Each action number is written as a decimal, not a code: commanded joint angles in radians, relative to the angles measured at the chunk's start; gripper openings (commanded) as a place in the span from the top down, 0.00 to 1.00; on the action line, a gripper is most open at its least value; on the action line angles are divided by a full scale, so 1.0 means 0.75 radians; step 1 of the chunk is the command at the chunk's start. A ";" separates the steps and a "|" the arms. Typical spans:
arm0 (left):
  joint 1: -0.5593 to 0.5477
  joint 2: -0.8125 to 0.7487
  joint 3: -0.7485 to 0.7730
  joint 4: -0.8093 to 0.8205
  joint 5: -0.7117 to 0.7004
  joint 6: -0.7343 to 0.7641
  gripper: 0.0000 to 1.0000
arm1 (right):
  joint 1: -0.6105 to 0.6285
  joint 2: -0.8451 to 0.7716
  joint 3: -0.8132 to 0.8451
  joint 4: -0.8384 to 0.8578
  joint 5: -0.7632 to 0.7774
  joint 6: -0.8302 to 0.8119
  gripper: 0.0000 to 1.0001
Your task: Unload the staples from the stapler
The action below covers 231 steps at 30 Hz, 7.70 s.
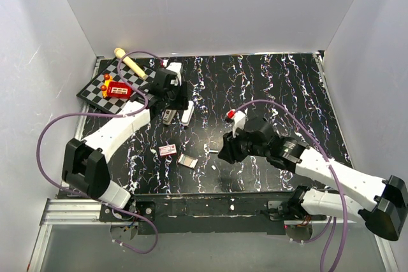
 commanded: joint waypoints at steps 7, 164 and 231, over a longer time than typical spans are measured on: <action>-0.025 -0.240 -0.356 -0.072 0.237 -0.186 0.69 | 0.181 0.191 0.022 0.119 -0.027 0.127 0.69; -0.424 0.003 -0.646 0.168 0.304 -0.251 1.00 | -0.011 0.539 0.233 -0.143 0.276 -0.298 0.44; -0.403 -0.984 -0.544 -0.203 -0.027 -0.378 0.37 | -0.021 1.146 0.526 -0.227 0.008 -0.906 0.39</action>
